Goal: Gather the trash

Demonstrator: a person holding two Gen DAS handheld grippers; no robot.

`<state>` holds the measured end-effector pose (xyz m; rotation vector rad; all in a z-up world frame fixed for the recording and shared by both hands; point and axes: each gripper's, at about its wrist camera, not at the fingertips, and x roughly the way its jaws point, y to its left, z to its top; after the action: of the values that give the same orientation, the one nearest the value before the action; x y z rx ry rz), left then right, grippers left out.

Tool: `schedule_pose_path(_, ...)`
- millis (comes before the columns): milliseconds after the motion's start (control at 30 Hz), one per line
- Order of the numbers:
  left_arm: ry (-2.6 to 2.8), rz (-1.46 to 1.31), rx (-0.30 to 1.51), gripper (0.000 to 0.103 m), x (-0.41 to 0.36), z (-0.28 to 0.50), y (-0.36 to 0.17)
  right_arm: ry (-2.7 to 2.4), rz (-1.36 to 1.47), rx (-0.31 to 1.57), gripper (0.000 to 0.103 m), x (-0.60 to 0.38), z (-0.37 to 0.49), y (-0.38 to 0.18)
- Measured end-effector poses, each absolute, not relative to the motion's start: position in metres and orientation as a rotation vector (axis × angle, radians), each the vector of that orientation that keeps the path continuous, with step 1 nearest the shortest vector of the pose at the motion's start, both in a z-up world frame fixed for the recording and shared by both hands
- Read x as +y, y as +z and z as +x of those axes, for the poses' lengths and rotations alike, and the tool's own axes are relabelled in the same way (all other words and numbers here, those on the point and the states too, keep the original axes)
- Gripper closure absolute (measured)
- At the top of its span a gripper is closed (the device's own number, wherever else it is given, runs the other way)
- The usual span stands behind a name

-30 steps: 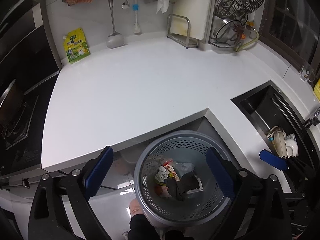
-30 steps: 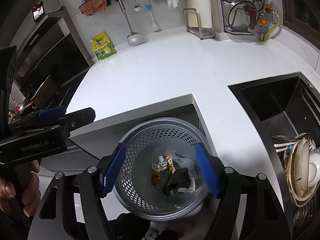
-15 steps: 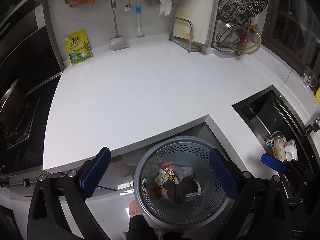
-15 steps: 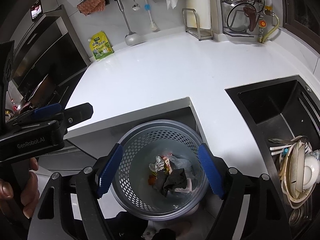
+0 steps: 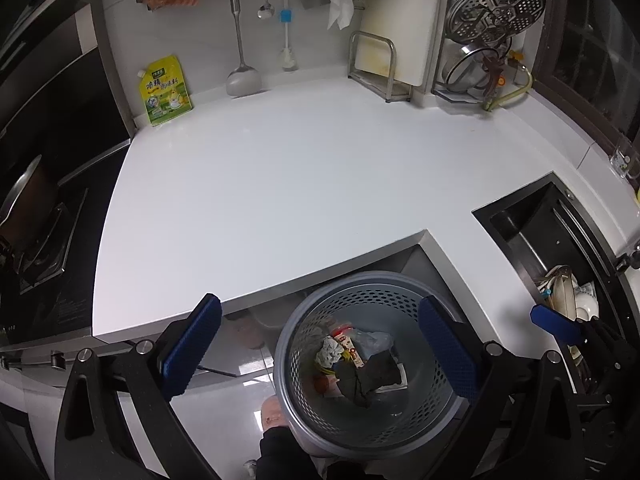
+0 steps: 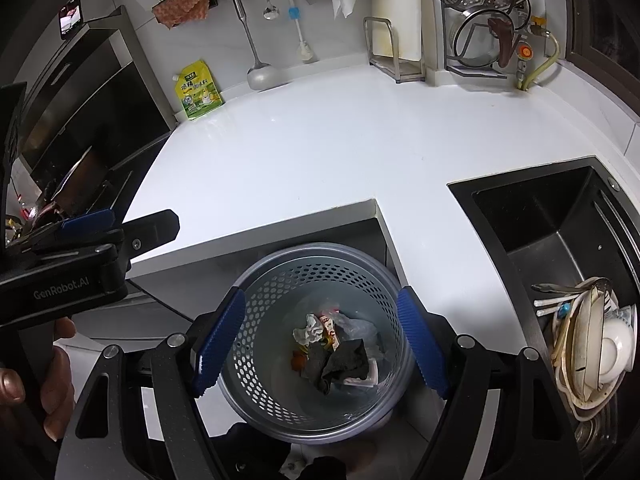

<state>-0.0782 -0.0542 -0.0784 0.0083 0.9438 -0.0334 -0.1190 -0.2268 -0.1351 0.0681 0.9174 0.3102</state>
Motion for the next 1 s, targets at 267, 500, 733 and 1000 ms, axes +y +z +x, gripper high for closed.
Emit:
schedule_pose_path(267,-0.039,0.02,0.953,0.006,-0.0555,-0.0787,-0.0802,0.268,0.048,0.912,0.028,-0.2227,-0.1184,-0.1308)
schedule_pose_path(500,-0.028,0.022,0.964,0.006,-0.0545,-0.0775,-0.0831,0.24,0.039,0.919,0.028,-0.2202,-0.1171,-0.1324)
schedule_pose_path(733,-0.025,0.024,0.967,0.006,-0.0533,-0.0769,-0.0841,0.217,0.041,0.916,0.027,-0.2211,-0.1157,-0.1305)
schedule_pose_path(1000,-0.021,0.024,0.98,0.006,-0.0531,-0.0756,-0.087,0.208,0.045,0.907,0.026,-0.2235,-0.1144,-0.128)
